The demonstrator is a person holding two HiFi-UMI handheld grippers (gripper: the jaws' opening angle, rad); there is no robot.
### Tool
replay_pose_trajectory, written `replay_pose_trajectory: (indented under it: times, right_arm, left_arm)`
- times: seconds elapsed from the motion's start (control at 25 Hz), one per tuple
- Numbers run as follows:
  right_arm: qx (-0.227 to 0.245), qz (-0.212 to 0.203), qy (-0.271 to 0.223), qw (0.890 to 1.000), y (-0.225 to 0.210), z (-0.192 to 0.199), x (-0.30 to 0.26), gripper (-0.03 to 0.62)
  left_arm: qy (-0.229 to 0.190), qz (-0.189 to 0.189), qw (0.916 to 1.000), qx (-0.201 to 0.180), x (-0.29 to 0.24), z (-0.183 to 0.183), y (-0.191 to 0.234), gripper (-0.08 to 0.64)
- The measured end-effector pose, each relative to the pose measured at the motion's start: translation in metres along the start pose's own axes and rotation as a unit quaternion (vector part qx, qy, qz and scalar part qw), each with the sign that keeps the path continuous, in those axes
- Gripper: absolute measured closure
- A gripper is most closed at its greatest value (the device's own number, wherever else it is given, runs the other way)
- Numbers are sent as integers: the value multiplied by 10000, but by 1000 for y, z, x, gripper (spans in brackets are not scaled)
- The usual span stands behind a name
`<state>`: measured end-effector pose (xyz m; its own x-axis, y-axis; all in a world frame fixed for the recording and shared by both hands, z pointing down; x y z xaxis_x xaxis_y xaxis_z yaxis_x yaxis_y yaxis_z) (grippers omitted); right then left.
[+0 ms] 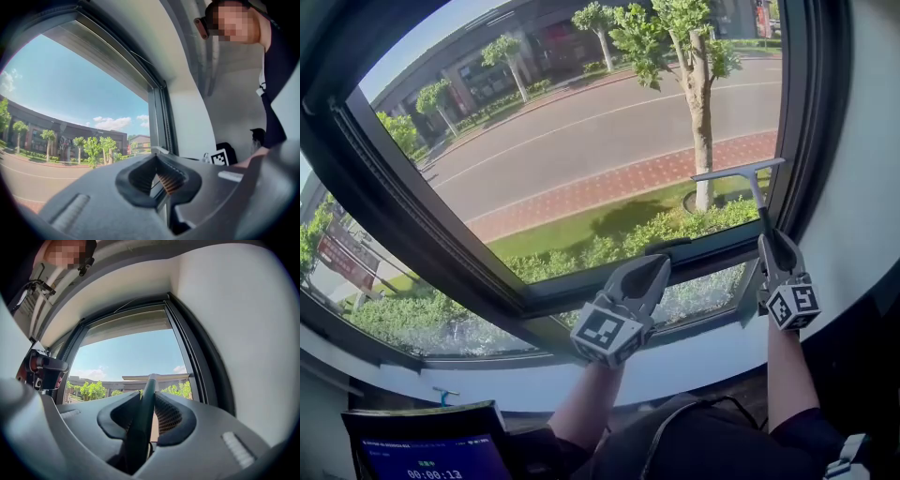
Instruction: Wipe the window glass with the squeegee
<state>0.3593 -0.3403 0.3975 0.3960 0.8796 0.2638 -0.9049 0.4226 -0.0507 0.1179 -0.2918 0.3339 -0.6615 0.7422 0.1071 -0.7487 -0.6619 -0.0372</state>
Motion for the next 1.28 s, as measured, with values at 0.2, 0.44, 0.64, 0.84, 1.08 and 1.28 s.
replay_pose_trajectory:
  times: [0.2,0.44,0.64,0.84,1.08,1.28]
  right_arm:
    - [-55,2,180,9998,0,17,8,492]
    - [-128,-8,442,9989,-1,40,20,492]
    - [-337,-3,673,9972,-3,58,29,492]
    - [-450,-20,790,9959,-3,71,31,491]
    - [-572,-29,1016,9932,-4,85,37,492]
    - [-637,-19,1104,9918,-7,101,40,492]
  left_arm:
    - [135,50,9999,-18,2,7,-5,557]
    - [147,0,9999,2,4,5,-9,557]
    - [155,-7,9998,-78,5,1,-13,557]
    - [176,-54,9998,-120,8,5,-11,557]
    - [218,5,9997,-123,8,4,-15,557]
    - [344,-130,9993,-17,10,-3,-14,557]
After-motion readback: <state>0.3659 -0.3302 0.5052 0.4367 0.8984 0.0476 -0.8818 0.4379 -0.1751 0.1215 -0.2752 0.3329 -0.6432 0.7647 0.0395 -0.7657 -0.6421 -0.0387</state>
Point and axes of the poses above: the fingertips, and each gripper's own axes: x backward along the fingers, y to its left, z out of its underside, the point moved 2 cm from there along x, backward along the fingers, and after that the axes turned 8 degrees about -z, right-handed, at the moved point
